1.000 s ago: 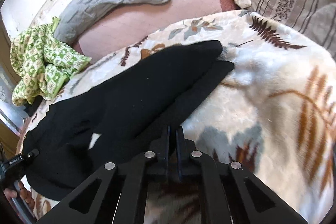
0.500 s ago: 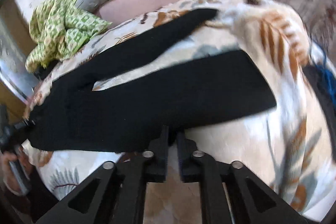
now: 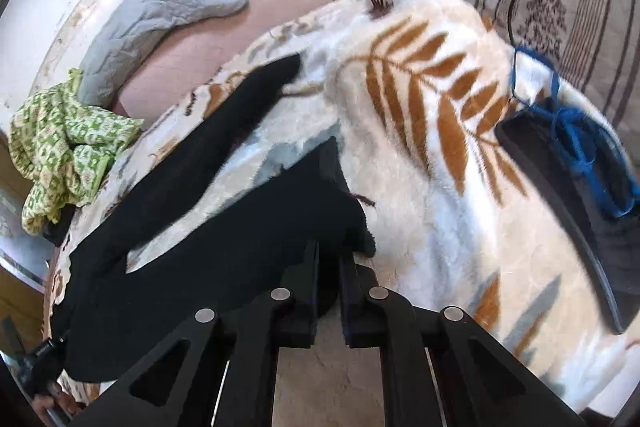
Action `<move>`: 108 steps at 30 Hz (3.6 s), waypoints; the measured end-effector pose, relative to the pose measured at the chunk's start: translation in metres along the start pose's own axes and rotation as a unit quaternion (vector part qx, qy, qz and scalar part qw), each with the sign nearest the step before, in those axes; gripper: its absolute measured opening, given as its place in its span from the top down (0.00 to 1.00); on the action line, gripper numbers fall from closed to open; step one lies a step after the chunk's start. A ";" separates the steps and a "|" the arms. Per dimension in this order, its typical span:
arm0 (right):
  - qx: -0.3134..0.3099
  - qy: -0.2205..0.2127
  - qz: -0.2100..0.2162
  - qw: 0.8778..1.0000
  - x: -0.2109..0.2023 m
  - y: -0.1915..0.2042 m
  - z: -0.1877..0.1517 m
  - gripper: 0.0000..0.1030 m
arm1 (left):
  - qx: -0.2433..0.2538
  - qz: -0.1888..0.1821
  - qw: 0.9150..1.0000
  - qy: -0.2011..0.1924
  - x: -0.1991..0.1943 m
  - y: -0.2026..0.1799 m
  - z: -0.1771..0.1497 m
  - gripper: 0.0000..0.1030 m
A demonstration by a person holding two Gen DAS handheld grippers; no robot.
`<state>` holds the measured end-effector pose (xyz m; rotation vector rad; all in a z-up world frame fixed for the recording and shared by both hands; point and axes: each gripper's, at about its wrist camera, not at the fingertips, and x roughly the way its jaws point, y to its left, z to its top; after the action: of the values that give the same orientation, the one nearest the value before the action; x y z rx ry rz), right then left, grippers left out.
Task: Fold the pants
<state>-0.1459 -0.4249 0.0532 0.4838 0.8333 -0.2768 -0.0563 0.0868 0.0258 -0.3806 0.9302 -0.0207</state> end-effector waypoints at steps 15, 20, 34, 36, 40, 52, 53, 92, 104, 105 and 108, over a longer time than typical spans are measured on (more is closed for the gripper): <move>-0.078 -0.016 -0.037 0.996 -0.034 0.036 -0.006 0.51 | 0.014 0.042 0.999 -0.027 -0.041 0.015 0.003 0.65; -0.147 -0.002 0.021 0.989 -0.025 0.092 -0.012 0.50 | 0.023 0.040 0.998 -0.046 -0.054 0.010 0.010 0.58; -0.259 0.070 0.100 0.958 0.023 0.202 -0.059 0.50 | 0.065 0.046 0.996 -0.033 -0.016 -0.029 0.003 0.38; -0.266 0.079 0.098 0.956 0.031 0.206 -0.062 0.50 | 0.069 0.051 0.996 -0.033 -0.013 -0.031 0.003 0.36; -0.285 0.096 0.090 0.949 0.045 0.210 -0.069 0.43 | 0.074 0.059 0.995 -0.030 -0.006 -0.030 0.007 0.35; -0.281 0.071 0.106 0.951 0.050 0.222 -0.024 0.38 | 0.089 0.068 0.993 -0.025 0.002 -0.027 0.026 0.31; -0.283 0.069 0.106 0.951 0.051 0.225 -0.021 0.38 | 0.088 0.068 0.993 -0.024 0.003 -0.027 0.027 0.31; -0.445 0.078 0.154 0.879 0.156 0.290 0.061 0.19 | 0.229 -0.047 0.969 0.080 0.119 -0.033 0.147 0.17; -0.473 0.150 0.173 0.851 0.200 0.297 0.063 0.20 | 0.267 -0.072 0.958 0.081 0.118 -0.042 0.149 0.88; -0.467 0.155 0.174 0.853 0.201 0.296 0.064 0.21 | 0.273 -0.073 0.956 0.074 0.114 -0.044 0.148 0.88; -0.460 0.161 0.197 0.851 0.193 0.300 0.061 0.78 | 0.281 -0.074 0.955 0.062 0.108 -0.048 0.146 0.90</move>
<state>0.1431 -0.2078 0.0316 -0.2255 1.0592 0.5996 0.1300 0.0682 0.0362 0.0826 0.9743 -0.4423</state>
